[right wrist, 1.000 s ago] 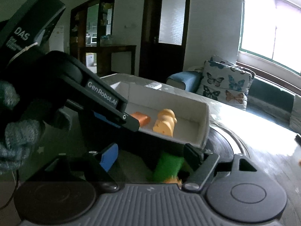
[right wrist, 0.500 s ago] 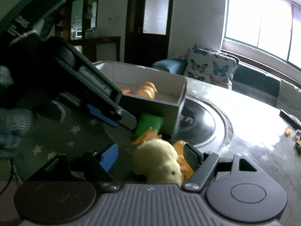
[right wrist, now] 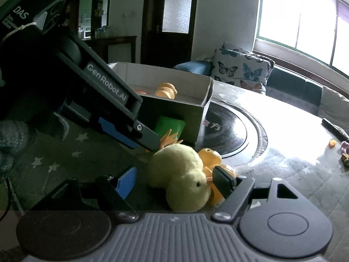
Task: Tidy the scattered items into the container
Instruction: 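Withdraw the left gripper from the box toward the yellow plush chick, then close the left gripper on the yellow plush chick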
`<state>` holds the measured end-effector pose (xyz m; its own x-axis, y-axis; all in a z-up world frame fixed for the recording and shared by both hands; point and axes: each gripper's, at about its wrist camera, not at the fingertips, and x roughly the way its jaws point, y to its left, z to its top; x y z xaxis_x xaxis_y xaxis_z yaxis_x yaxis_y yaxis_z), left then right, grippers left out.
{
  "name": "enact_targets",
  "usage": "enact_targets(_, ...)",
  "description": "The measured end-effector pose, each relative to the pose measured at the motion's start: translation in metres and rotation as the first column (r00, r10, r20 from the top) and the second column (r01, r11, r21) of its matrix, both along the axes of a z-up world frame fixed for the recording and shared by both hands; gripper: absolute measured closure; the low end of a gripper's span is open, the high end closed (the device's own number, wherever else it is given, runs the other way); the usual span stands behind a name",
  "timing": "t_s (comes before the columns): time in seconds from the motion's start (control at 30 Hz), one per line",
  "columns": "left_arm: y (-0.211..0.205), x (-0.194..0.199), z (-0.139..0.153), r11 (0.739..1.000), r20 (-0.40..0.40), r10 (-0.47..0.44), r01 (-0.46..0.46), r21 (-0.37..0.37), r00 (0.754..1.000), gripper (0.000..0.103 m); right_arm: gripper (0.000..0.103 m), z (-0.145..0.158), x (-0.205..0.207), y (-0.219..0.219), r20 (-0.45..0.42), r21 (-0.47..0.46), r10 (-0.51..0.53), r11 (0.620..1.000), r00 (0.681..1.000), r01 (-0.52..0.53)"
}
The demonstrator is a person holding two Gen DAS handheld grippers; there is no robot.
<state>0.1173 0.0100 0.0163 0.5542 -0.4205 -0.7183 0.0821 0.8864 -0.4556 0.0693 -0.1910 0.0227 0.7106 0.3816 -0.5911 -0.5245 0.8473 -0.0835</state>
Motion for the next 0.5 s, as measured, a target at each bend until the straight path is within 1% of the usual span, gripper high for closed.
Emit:
enact_targets(0.2, -0.0028, -0.0002, -0.001, 1.0, -0.001, -0.013, 0.013, -0.012, 1.0, 0.072, 0.025, 0.001, -0.0026, 0.0002, -0.009, -0.006, -0.01, 1.0, 1.0, 0.01)
enact_targets(0.37, -0.0062, -0.0003, -0.0023, 1.0, -0.005, -0.021, 0.021, -0.015, 1.0, 0.072, 0.025, -0.0029, -0.0022, -0.0068, -0.052, 0.017, -0.024, 1.0, 0.998, 0.025)
enact_targets(0.5, -0.0068, -0.0003, -0.0018, 1.0, -0.004, -0.022, 0.022, -0.016, 1.0, 0.072, 0.025, -0.0061, -0.0008, -0.0077, -0.079, 0.041, -0.002, 0.999, 0.997, 0.005)
